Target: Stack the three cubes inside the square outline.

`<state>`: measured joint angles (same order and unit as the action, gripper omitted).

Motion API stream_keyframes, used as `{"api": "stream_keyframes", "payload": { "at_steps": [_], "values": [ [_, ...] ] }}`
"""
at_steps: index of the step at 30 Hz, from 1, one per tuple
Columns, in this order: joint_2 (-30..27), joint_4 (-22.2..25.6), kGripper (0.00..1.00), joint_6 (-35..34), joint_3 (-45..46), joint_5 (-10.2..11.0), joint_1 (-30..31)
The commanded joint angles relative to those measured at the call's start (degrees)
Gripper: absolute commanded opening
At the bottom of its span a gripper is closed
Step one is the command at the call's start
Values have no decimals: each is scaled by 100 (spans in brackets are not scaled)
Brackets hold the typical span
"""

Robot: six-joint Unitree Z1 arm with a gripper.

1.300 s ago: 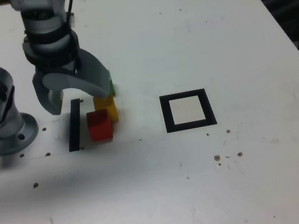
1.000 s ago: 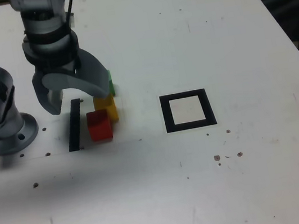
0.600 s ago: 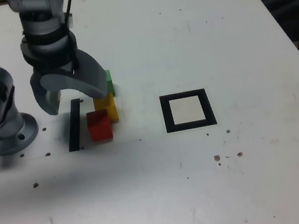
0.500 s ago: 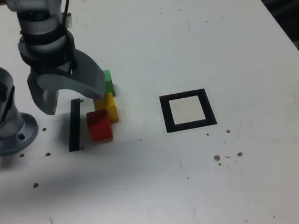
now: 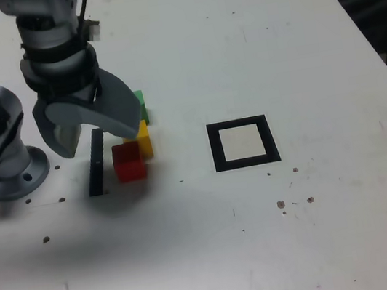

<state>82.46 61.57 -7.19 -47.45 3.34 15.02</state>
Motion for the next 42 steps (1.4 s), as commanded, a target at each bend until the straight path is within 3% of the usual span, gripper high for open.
{"api": "stream_keyframes", "payload": {
  "at_steps": [1, 15, 24, 34, 38, 42],
  "values": [
    [50, 23, 100, -170, -68, -34, 165],
    [669, -204, 99, -878, -357, -330, 742],
    [1209, -680, 96, -949, -315, -480, 774],
    [1310, -936, 92, -1056, 24, -613, 731],
    [1379, -1039, 88, -1054, 42, -595, 697],
    [1439, -1126, 78, -1049, 52, -540, 641]
  ]
}}
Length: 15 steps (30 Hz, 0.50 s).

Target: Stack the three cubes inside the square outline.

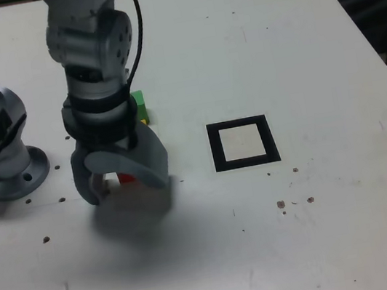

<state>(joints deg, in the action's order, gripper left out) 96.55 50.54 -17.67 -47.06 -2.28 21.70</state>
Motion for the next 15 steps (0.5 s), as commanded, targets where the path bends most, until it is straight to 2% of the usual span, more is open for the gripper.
{"api": "stream_keyframes", "payload": {
  "at_steps": [1, 10, 12, 15],
  "values": [
    [41, -40, 75, 0, 16, 33, -39],
    [97, -158, 38, -8, 39, 120, -92],
    [94, -181, 33, -8, 40, 143, -96],
    [89, -192, 31, -8, 34, 152, -96]
  ]
}}
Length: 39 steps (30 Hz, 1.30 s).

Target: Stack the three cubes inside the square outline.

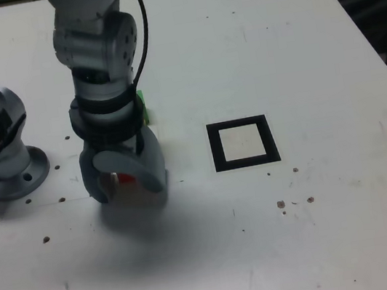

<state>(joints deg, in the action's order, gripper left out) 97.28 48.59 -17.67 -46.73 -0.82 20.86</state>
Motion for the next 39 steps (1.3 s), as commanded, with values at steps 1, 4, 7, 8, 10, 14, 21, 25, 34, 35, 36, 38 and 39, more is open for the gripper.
{"api": "stream_keyframes", "payload": {
  "at_steps": [1, 4, 7, 8, 10, 14, 21, 25, 34, 35, 36, 38, 39],
  "values": [
    [16, 4, 31, -8, -5, 10, -12],
    [12, 9, 31, -8, -28, 31, -12],
    [11, 19, 31, -9, -50, 55, -12],
    [9, 25, 31, -9, -56, 63, -12],
    [4, 40, 31, -9, -68, 75, -12],
    [-20, 113, 31, -8, -135, 100, -11],
    [-105, 496, 31, -179, -442, 160, 157],
    [-177, 853, 31, -438, -702, 238, 362],
    [-204, 1677, 31, -644, -1543, 565, 615],
    [-195, 1742, 31, -638, -1642, 607, 621],
    [-180, 1797, 31, -624, -1739, 642, 624],
    [-134, 1868, 31, -570, -1932, 696, 629],
    [-103, 1885, 31, -534, -2028, 715, 630]
  ]
}}
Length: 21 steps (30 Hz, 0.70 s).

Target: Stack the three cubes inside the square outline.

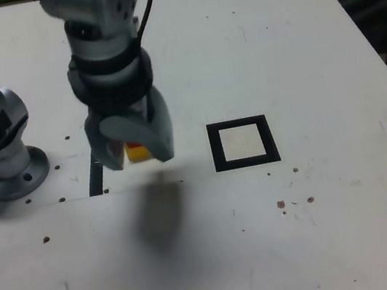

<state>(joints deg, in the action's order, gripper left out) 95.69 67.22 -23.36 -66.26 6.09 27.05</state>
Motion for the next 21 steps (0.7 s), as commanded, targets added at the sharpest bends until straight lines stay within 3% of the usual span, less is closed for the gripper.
{"api": "stream_keyframes", "payload": {
  "at_steps": [1, 21],
  "values": [
    [93, 28, 31, 71, -169, 35, 11],
    [1167, -274, 31, 879, -1209, -33, -662]
  ]
}}
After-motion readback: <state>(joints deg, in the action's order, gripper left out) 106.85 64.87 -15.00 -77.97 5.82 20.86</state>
